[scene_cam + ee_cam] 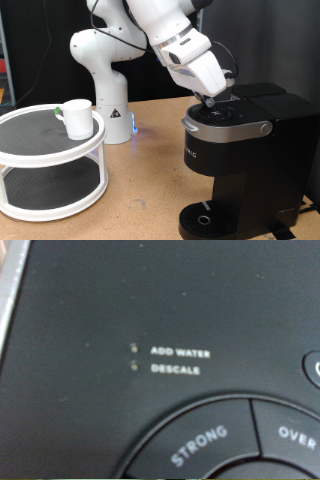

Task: Make a cup of coffee with the keurig machine

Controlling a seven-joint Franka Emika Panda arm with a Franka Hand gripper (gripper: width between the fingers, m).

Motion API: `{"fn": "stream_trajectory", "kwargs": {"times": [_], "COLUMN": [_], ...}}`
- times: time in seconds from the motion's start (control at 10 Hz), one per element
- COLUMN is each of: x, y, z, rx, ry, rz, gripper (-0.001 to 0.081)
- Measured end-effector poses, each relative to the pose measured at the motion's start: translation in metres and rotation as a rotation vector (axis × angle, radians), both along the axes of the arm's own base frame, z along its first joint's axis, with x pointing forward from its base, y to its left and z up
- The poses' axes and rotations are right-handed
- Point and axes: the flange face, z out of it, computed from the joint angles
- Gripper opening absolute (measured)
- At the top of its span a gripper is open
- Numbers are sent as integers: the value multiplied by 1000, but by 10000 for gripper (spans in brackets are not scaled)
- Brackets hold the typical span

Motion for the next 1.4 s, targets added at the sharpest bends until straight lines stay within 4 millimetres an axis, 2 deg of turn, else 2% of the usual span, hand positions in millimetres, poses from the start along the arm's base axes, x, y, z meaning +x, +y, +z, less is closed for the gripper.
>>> {"fn": "stream_trajectory", "kwargs": {"times": [0.4,0.7,1.2,1.4], "x": [0,0,7,2], "y": [2,7,5,7], "z": [0,2,52,47], "rx": [-7,90,262,198], "ry": [-2,17,-9,45], "rz": [0,-74,-151,-72], "gripper": [7,7,7,7]}}
